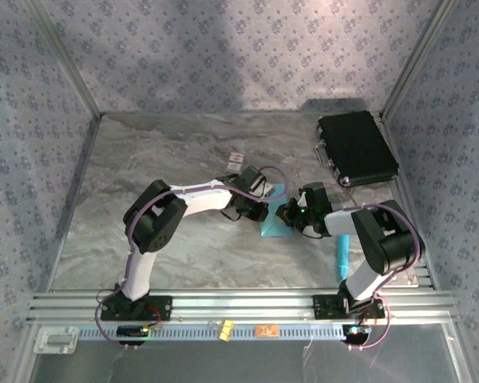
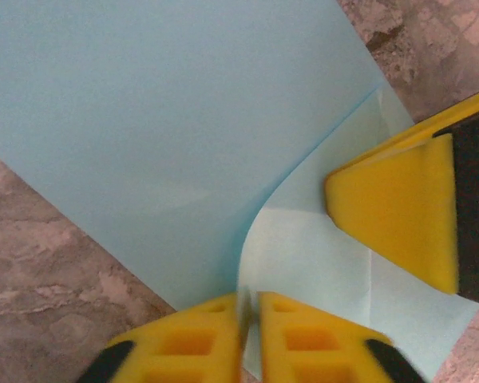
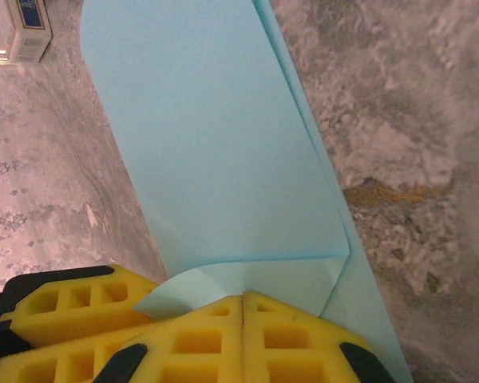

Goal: Fold a paper plane with a square sheet of paper (pick it up from the middle)
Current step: Fold the triangle a second time at the center of the table.

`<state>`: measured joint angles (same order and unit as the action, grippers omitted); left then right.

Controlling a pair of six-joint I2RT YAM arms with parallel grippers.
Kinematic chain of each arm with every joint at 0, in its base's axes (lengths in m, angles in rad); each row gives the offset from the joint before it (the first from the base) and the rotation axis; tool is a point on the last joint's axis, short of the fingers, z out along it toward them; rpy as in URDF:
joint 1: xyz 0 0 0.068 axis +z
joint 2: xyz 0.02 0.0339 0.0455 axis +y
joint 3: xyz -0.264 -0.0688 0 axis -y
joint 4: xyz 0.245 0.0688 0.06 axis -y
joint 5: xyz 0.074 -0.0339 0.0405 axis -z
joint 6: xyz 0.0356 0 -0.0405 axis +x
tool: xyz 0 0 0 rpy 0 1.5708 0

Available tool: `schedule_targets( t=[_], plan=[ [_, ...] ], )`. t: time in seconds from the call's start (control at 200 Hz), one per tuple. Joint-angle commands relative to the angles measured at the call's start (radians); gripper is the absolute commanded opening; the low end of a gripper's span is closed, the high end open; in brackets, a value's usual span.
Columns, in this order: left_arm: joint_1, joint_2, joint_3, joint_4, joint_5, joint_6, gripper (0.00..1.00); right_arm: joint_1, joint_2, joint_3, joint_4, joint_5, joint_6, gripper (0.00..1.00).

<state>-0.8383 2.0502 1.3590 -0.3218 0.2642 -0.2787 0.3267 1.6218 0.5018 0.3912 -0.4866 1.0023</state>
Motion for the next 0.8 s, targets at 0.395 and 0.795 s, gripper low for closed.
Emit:
schedule_targets(
  t=[0.395,0.795],
  plan=[
    [0.018,-0.166,0.025,-0.142,0.038,-0.165,0.28,0.033,0.03,-0.031,-0.098,0.085,0.01,0.05],
    [0.02,-0.01,0.069,-0.053,0.411,-0.252,0.02,0.033,0.026,-0.037,-0.097,0.091,0.018,0.05]
  ],
)
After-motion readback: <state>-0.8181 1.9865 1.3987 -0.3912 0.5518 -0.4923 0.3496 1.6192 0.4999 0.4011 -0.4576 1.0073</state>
